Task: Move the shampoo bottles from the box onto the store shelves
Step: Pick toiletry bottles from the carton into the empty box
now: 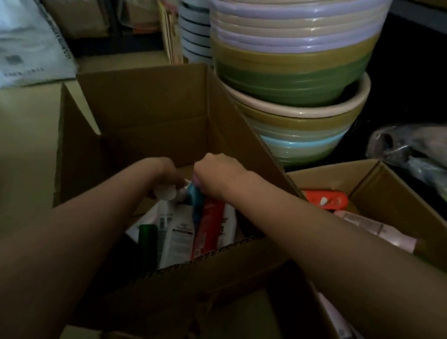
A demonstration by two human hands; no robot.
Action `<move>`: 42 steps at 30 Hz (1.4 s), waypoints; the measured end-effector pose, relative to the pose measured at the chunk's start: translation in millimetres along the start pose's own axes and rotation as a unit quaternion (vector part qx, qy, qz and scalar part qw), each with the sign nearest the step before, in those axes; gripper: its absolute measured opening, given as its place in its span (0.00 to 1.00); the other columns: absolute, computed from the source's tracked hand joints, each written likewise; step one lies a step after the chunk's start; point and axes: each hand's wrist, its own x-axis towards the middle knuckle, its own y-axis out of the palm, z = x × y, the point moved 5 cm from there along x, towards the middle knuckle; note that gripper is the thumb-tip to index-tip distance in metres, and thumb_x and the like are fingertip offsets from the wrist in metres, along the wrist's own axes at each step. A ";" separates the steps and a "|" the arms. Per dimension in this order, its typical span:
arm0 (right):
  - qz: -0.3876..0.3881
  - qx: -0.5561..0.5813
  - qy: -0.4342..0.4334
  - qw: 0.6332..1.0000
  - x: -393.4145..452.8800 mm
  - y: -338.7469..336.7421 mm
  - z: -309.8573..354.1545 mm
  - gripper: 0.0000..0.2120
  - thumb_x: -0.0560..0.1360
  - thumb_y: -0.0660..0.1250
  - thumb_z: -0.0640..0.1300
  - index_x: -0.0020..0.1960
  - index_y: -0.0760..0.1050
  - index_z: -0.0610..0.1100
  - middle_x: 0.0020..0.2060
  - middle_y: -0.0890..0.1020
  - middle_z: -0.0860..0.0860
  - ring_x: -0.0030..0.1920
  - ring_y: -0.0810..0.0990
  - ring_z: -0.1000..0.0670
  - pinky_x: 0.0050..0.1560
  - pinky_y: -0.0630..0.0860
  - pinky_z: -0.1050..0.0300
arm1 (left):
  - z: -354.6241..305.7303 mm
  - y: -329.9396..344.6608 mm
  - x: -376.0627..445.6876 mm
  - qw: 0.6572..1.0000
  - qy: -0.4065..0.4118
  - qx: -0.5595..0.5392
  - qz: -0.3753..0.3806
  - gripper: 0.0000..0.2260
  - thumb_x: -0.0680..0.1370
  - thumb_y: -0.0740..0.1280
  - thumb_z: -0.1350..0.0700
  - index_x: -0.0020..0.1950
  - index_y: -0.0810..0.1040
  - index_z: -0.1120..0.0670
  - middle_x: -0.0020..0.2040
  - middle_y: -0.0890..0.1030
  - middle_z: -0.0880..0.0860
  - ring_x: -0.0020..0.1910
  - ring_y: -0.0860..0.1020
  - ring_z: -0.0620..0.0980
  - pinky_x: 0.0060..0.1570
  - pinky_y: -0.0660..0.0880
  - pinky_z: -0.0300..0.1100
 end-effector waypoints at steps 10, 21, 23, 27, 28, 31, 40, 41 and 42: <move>-0.295 0.337 0.082 0.890 -96.5 -87.8 -130.7 0.10 0.78 0.59 0.37 0.46 0.78 0.36 0.36 0.81 0.40 0.28 0.81 0.53 0.33 0.79 0.58 | -160.2 -49.6 -120.7 0.857 0.374 -0.213 -0.283 0.09 0.76 0.64 0.57 0.55 0.76 0.57 0.53 0.78 0.54 0.54 0.74 0.50 0.49 0.68 0.37; 0.150 0.296 0.323 0.886 -220.7 144.1 -258.0 0.11 0.74 0.69 0.45 0.54 0.74 0.43 0.48 0.77 0.46 0.47 0.77 0.46 0.40 0.73 0.62 | -281.1 155.1 -122.2 0.906 0.422 0.003 -0.046 0.11 0.77 0.64 0.56 0.56 0.77 0.61 0.56 0.79 0.59 0.58 0.75 0.57 0.49 0.70 0.42; 0.192 0.228 0.308 0.904 -227.3 176.6 -250.0 0.22 0.73 0.70 0.47 0.64 0.71 0.41 0.59 0.75 0.44 0.60 0.74 0.43 0.52 0.70 0.60 | -274.0 179.5 -100.5 0.922 0.384 0.045 0.001 0.08 0.77 0.64 0.54 0.50 0.77 0.59 0.48 0.78 0.57 0.53 0.76 0.55 0.43 0.68 0.41; 0.110 0.243 0.308 0.913 -230.7 223.1 -235.3 0.27 0.70 0.73 0.47 0.65 0.69 0.43 0.63 0.74 0.43 0.63 0.73 0.43 0.60 0.72 0.54 | -260.5 222.5 -72.9 0.928 0.348 0.113 0.064 0.15 0.78 0.63 0.57 0.61 0.74 0.65 0.60 0.76 0.63 0.60 0.74 0.59 0.53 0.69 0.45; 0.104 0.251 0.305 0.913 -229.4 232.4 -231.5 0.29 0.68 0.74 0.48 0.65 0.68 0.43 0.63 0.74 0.44 0.62 0.73 0.43 0.59 0.73 0.53 | -257.9 232.0 -71.5 0.920 0.353 0.149 0.082 0.17 0.78 0.62 0.58 0.65 0.71 0.65 0.64 0.73 0.64 0.64 0.71 0.59 0.59 0.67 0.45; 0.106 0.271 0.320 0.902 -229.9 243.6 -228.3 0.26 0.68 0.73 0.46 0.63 0.71 0.43 0.60 0.76 0.43 0.60 0.75 0.43 0.56 0.74 0.55 | -241.1 263.4 -72.3 0.879 0.363 0.282 0.127 0.23 0.79 0.61 0.54 0.72 0.62 0.58 0.72 0.65 0.55 0.70 0.64 0.54 0.69 0.58 0.44; 0.056 0.207 0.343 0.914 -254.7 221.6 -252.4 0.29 0.68 0.72 0.56 0.65 0.70 0.45 0.63 0.71 0.43 0.63 0.67 0.42 0.57 0.66 0.53 | -212.3 331.4 -64.0 0.839 0.411 0.274 0.229 0.25 0.69 0.75 0.53 0.63 0.71 0.57 0.60 0.74 0.52 0.58 0.73 0.51 0.53 0.70 0.39; 0.057 0.196 0.358 0.911 -261.6 222.8 -258.8 0.31 0.68 0.71 0.58 0.67 0.68 0.48 0.65 0.66 0.43 0.65 0.63 0.40 0.62 0.63 0.49 | -213.8 330.7 -62.3 0.835 0.417 0.269 0.239 0.24 0.70 0.75 0.53 0.62 0.73 0.57 0.59 0.75 0.51 0.56 0.74 0.50 0.51 0.69 0.37; 0.074 0.203 0.374 0.902 -268.5 227.0 -264.1 0.32 0.69 0.70 0.59 0.69 0.67 0.50 0.68 0.61 0.43 0.68 0.58 0.39 0.66 0.59 0.46 | -216.0 327.3 -62.4 0.834 0.415 0.265 0.252 0.21 0.70 0.74 0.53 0.60 0.75 0.57 0.56 0.75 0.51 0.54 0.74 0.49 0.49 0.68 0.36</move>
